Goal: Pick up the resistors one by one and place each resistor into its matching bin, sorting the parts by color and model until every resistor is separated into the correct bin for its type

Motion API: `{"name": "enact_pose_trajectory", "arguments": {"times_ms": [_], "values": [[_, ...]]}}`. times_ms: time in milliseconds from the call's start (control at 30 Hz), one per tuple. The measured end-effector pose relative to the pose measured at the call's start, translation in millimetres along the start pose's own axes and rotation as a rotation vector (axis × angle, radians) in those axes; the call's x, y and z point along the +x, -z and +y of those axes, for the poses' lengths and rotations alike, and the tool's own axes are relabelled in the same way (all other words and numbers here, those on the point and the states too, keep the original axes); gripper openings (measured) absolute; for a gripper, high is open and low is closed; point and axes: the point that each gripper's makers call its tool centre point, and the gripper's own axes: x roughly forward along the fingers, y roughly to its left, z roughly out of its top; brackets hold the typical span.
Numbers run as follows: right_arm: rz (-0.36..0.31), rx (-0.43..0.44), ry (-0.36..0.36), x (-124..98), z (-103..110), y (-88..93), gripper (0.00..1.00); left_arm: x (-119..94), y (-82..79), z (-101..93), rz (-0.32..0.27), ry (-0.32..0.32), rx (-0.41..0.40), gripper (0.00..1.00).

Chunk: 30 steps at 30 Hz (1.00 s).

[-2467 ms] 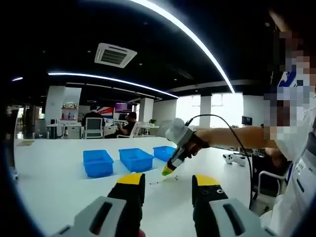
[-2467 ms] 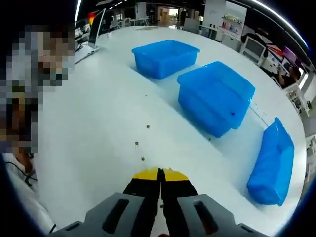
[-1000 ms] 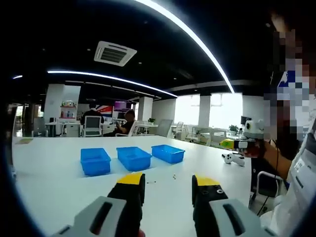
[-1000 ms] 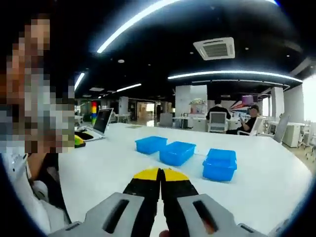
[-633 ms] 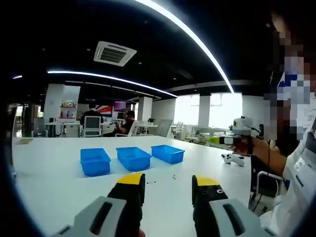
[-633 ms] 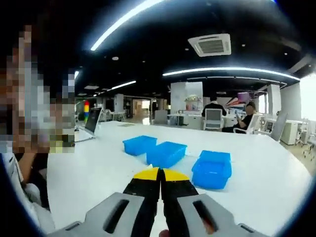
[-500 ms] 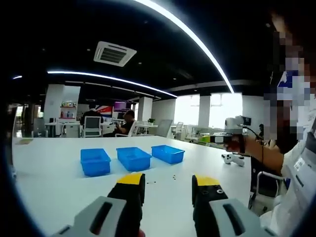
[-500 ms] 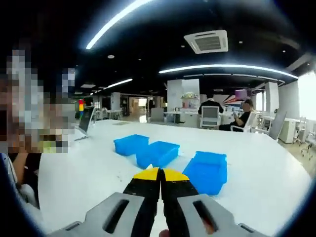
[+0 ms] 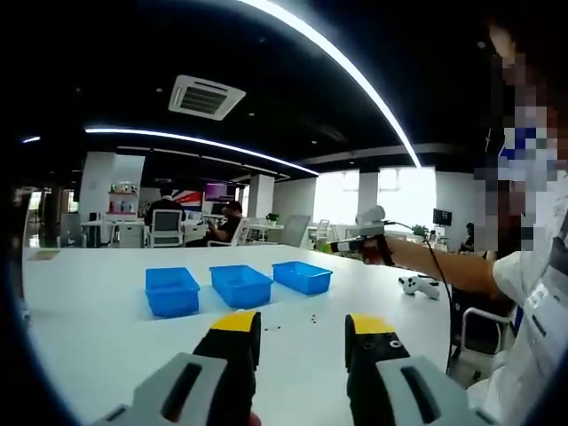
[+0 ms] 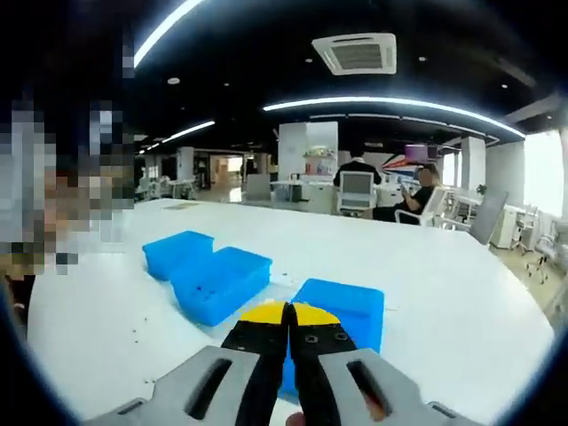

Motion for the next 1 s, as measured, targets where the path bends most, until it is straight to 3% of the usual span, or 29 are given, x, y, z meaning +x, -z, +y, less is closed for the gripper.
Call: {"name": "enact_pose_trajectory", "arguments": {"times_ms": [233, 300, 333, 400, 433, 733, 1000], "values": [[0.029, -0.022, 0.044, 14, -10, 3.1, 0.03, -2, -1.4, 2.3, -0.002, -0.002, 0.001, 0.40], [0.049, -0.021, 0.095, 13, -16, 5.1, 0.05, -2, -1.6, 2.6, -0.002, -0.003, 0.001, 0.40], [0.051, -0.029, 0.097, 13, -16, 4.9, 0.13, -2, -1.8, 2.5, -0.002, -0.003, 0.001, 0.40], [0.050, -0.045, 0.092, 14, -16, 3.9, 0.41, -2, -2.4, 2.1, -0.003, -0.001, 0.003, 0.40], [0.049, -0.046, 0.090, 14, -17, 3.4, 0.46, -2, -2.8, 1.9, -0.004, 0.000, 0.003, 0.40], [0.031, -0.040, 0.098, 5, -17, -0.4, 0.42, -1, -3.3, 0.9, -0.004, 0.002, 0.004, 0.40], [-0.010, -0.064, 0.049, -21, 4, -0.5, 0.43, -1, -3.4, 2.2, -0.005, -0.001, 0.004, 0.40]]}}
